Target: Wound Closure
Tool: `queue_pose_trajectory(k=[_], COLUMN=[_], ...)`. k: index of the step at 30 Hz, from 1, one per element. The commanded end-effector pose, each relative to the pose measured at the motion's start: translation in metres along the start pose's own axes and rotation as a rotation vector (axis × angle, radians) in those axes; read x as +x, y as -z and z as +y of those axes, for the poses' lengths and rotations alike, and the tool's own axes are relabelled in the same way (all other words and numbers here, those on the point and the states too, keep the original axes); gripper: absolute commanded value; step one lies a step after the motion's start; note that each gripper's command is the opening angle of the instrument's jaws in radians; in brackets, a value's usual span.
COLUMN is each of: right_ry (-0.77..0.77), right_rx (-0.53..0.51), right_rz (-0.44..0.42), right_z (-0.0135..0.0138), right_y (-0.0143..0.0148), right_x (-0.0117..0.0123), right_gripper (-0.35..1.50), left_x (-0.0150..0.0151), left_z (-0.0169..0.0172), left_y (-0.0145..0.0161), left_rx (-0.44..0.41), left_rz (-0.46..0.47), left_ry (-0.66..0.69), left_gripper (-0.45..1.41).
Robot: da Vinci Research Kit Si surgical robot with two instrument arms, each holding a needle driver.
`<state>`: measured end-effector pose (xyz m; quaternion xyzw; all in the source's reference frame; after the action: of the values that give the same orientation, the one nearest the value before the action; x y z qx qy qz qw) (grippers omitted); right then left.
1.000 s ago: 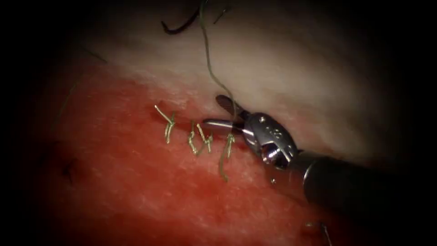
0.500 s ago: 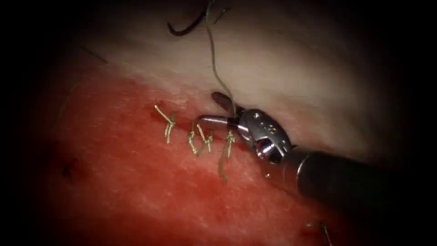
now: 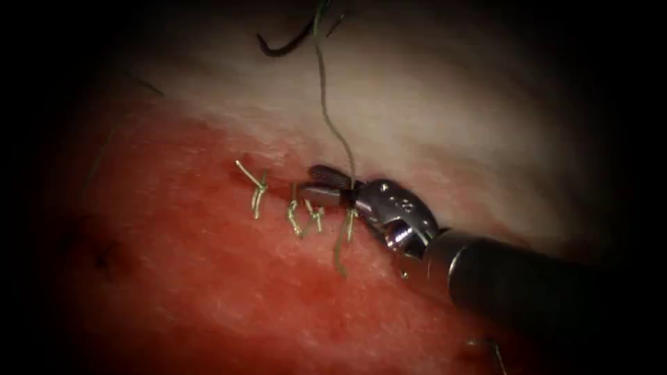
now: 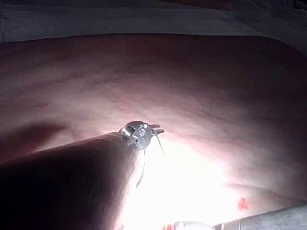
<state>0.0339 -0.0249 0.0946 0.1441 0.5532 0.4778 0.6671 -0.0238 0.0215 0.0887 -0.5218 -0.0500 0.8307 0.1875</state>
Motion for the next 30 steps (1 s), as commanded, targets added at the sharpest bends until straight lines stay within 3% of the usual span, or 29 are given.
queue_pose_trajectory(k=[1, 9, 12, 13, 15, 16, 17, 20, 30], right_ry=[0.002, -0.002, 0.031, 0.047, 0.08, 0.081, 0.077, 0.12, 0.284], right_rx=[-0.002, 0.008, 0.023, 0.022, 0.007, 0.01, 0.014, 0.029, 0.026], right_rz=[0.002, 0.031, 0.082, 0.095, 0.131, 0.137, 0.143, 0.157, 0.111], right_z=[0.0, 0.0, 0.0001, 0.0002, 0.0008, 0.0011, 0.0014, 0.0017, 0.002], right_y=[-0.0008, -0.0003, 0.0007, 0.0012, 0.0024, 0.0029, 0.0033, 0.0047, 0.005], right_x=[-0.0003, 0.0003, 0.0008, 0.0011, 0.0021, 0.0027, 0.0033, 0.0037, 0.0015], right_gripper=[-0.35, -0.35, -0.35, 0.02, 1.04, 1.41, 1.48, 1.48, 1.46], left_x=[0.0001, 0.0002, -0.0002, -0.0004, -0.0009, -0.0011, -0.0014, -0.0018, -0.0021], left_z=[-0.0004, 0.0004, 0.0002, 0.0, -0.0006, -0.0008, -0.0011, -0.0015, -0.0018], left_y=[-0.0006, 0.0002, 0.0009, 0.0011, 0.0017, 0.0019, 0.002, 0.002, 0.0026], left_rx=[0.0, -0.011, 0.002, 0.011, 0.035, 0.04, 0.039, 0.044, 0.047], left_rz=[0.001, 0.006, -0.012, -0.021, -0.043, -0.041, -0.041, -0.039, -0.034], left_ry=[-0.004, -0.008, -0.023, -0.029, -0.04, -0.04, -0.041, -0.041, -0.042], left_gripper=[-0.45, -0.45, -0.45, -0.45, -0.45, -0.45, -0.45, -0.45, -0.45])
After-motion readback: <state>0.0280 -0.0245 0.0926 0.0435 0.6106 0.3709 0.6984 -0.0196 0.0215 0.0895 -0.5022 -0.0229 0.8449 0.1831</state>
